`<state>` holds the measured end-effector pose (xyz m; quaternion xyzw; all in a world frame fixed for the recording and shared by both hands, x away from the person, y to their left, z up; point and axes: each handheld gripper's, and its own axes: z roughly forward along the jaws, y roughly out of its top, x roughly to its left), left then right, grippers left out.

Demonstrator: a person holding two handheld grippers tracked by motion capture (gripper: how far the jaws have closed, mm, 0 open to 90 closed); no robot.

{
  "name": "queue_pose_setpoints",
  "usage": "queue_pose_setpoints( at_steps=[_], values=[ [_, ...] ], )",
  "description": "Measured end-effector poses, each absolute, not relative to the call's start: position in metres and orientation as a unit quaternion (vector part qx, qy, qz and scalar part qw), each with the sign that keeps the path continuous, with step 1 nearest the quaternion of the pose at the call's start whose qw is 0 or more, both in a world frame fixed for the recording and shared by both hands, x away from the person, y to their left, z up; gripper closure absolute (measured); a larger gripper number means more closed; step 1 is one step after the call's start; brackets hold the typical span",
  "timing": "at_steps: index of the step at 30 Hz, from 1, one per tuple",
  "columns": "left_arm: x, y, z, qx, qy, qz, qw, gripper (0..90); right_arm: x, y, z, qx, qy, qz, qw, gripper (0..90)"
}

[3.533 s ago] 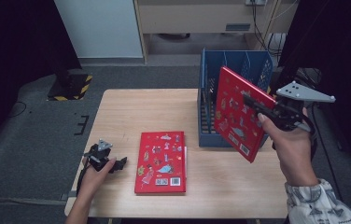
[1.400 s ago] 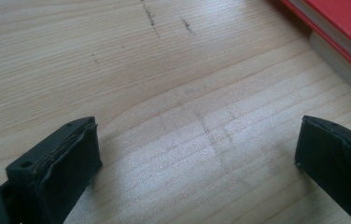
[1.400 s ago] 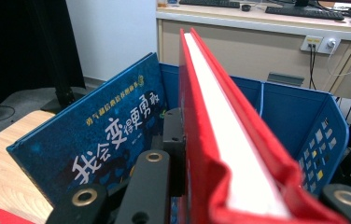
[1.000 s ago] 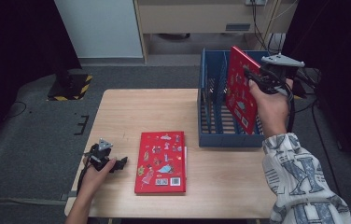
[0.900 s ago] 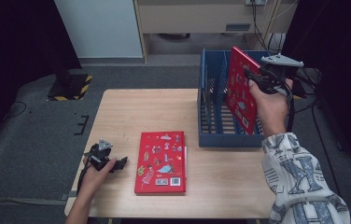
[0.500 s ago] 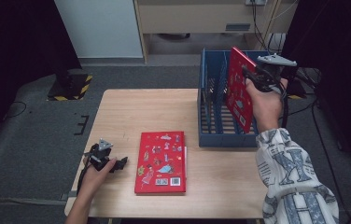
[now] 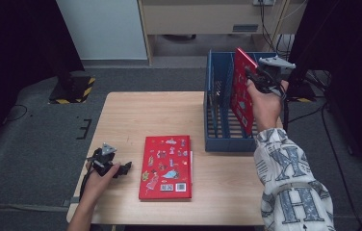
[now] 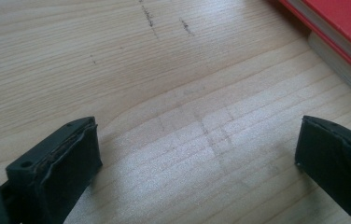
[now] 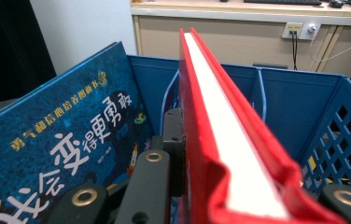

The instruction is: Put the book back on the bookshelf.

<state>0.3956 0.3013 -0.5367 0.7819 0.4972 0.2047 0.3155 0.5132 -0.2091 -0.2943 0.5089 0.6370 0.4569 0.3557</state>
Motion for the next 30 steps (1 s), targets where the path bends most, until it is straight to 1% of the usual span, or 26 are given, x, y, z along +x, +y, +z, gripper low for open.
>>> queue_pose_setpoints(
  at_steps=[12,30],
  values=[
    [0.396,0.301,-0.537,0.781,0.498,0.204,0.316,0.0,0.523,-0.210,-0.310,0.525,0.624,0.456,0.356,79.3],
    [0.396,0.301,-0.537,0.784,0.495,0.203,0.315,0.0,0.527,-0.207,-0.331,0.528,0.621,0.454,0.361,79.3]
  ],
)
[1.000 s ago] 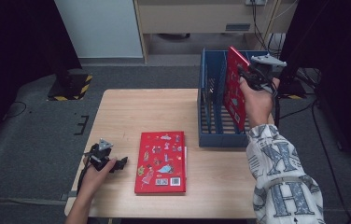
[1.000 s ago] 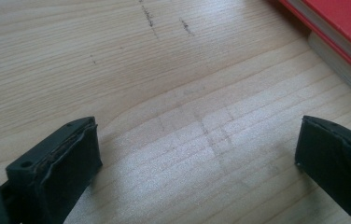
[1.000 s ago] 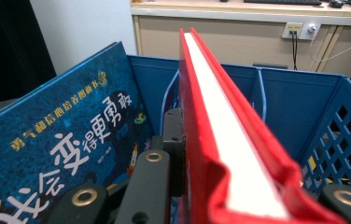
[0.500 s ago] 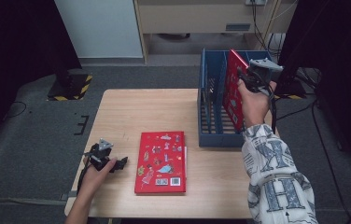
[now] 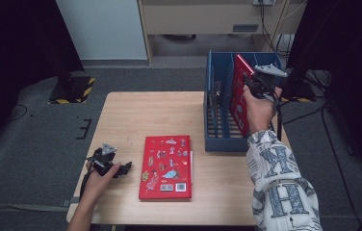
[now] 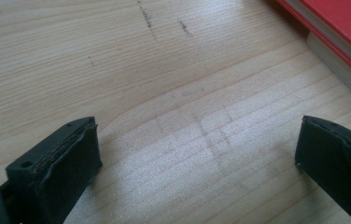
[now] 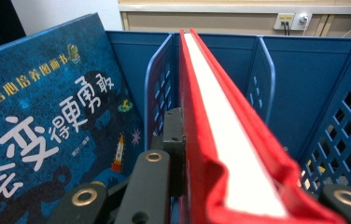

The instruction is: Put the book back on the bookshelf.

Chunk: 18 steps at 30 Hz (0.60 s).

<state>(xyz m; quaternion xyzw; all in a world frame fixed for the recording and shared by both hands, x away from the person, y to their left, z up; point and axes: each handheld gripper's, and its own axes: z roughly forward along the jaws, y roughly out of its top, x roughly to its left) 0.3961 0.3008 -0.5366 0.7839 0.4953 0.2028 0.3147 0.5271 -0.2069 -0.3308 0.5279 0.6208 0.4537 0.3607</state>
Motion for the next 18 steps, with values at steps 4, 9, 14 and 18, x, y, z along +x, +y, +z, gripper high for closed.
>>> queue_pose_setpoints(
  at_steps=[4,9,14,18],
  values=[
    [0.3961,0.3007,-0.5366,0.784,0.495,0.203,0.315,0.0,0.5279,-0.2053,-0.3354,0.531,0.620,0.456,0.354,79.3],
    [0.3961,0.3007,-0.5366,0.784,0.495,0.203,0.315,0.0,0.5302,-0.2048,-0.3390,0.533,0.619,0.454,0.356,79.3],
    [0.3962,0.3006,-0.5366,0.784,0.495,0.203,0.315,0.0,0.5307,-0.2050,-0.3394,0.534,0.616,0.455,0.358,79.3],
    [0.3962,0.3006,-0.5366,0.784,0.495,0.203,0.315,0.0,0.5313,-0.2053,-0.3403,0.535,0.617,0.454,0.358,79.3]
  ],
)
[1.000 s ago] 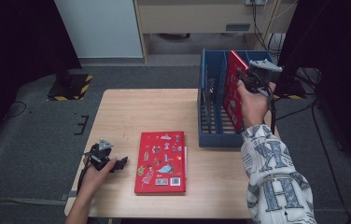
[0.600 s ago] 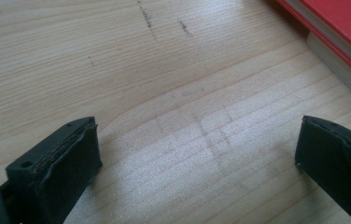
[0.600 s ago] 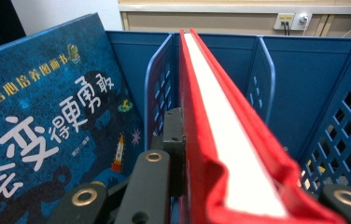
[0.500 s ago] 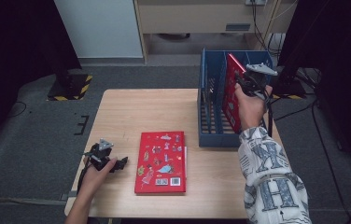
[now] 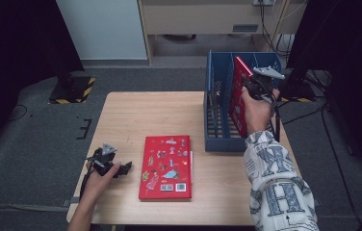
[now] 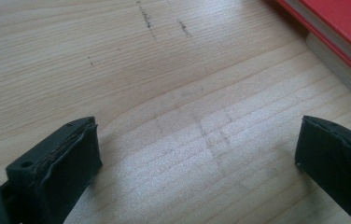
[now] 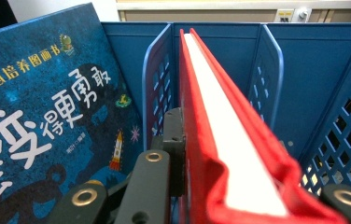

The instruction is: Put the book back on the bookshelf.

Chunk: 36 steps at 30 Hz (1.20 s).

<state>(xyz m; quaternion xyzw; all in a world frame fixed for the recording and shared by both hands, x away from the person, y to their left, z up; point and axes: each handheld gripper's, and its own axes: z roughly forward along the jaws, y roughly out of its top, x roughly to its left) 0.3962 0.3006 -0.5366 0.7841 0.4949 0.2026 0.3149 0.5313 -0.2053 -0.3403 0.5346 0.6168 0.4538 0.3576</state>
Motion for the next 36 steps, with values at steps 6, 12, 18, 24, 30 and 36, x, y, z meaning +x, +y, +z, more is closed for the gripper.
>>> queue_pose_setpoints(
  at_steps=[6,12,18,24,30,36],
  values=[
    [0.396,0.301,-0.537,0.784,0.495,0.203,0.315,0.0,0.533,-0.206,-0.340,0.539,0.613,0.455,0.357,79.3],
    [0.396,0.301,-0.537,0.784,0.495,0.203,0.315,0.0,0.533,-0.206,-0.341,0.540,0.611,0.454,0.359,79.3],
    [0.396,0.301,-0.537,0.784,0.495,0.203,0.315,0.0,0.534,-0.207,-0.342,0.541,0.612,0.452,0.360,79.3],
    [0.396,0.301,-0.537,0.784,0.494,0.202,0.315,0.0,0.536,-0.206,-0.346,0.541,0.610,0.452,0.360,79.3],
    [0.396,0.300,-0.537,0.785,0.494,0.202,0.316,0.0,0.538,-0.202,-0.350,0.540,0.613,0.450,0.361,79.3],
    [0.396,0.300,-0.537,0.784,0.494,0.202,0.317,0.0,0.543,-0.200,-0.356,0.537,0.617,0.444,0.367,79.3]
  ],
)
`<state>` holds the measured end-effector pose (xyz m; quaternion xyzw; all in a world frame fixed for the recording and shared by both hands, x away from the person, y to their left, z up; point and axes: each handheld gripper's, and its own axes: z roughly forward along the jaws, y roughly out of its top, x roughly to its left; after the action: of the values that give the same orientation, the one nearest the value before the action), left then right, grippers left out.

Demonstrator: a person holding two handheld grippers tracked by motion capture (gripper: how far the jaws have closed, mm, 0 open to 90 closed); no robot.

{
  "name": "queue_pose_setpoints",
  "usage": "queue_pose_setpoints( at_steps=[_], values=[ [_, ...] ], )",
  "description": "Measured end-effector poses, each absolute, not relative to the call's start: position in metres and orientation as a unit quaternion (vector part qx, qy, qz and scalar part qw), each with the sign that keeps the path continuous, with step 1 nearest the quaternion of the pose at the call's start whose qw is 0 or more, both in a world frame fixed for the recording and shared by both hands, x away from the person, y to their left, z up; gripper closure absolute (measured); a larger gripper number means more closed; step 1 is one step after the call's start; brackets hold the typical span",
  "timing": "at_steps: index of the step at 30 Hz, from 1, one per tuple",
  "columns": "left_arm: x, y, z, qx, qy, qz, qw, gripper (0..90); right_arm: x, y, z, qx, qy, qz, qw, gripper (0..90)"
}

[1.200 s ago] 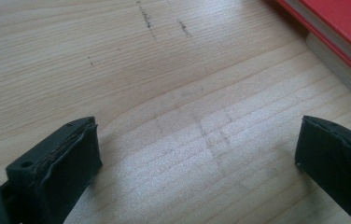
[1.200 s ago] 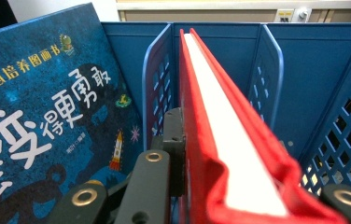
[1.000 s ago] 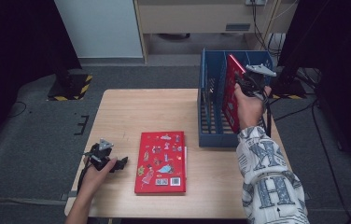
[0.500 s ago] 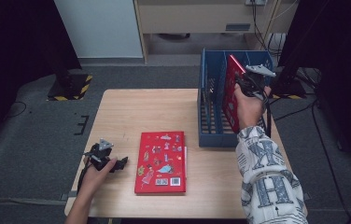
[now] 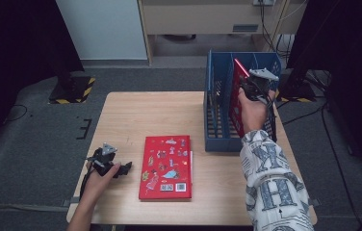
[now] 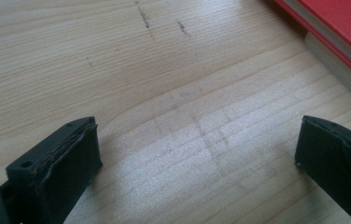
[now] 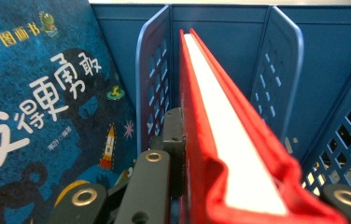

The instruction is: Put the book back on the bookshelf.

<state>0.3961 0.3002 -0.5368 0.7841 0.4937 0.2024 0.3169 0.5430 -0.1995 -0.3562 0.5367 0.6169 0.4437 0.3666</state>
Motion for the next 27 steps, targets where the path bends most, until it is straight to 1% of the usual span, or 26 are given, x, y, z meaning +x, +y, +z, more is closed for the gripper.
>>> queue_pose_setpoints(
  at_steps=[11,18,27],
  values=[
    [0.396,0.300,-0.537,0.784,0.494,0.202,0.317,0.0,0.544,-0.195,-0.367,0.534,0.617,0.448,0.366,79.3],
    [0.396,0.300,-0.537,0.784,0.494,0.202,0.317,0.0,0.544,-0.194,-0.369,0.529,0.618,0.445,0.374,79.2],
    [0.396,0.300,-0.537,0.784,0.493,0.202,0.317,0.0,0.538,-0.189,-0.370,0.528,0.630,0.430,0.374,78.6]
  ],
)
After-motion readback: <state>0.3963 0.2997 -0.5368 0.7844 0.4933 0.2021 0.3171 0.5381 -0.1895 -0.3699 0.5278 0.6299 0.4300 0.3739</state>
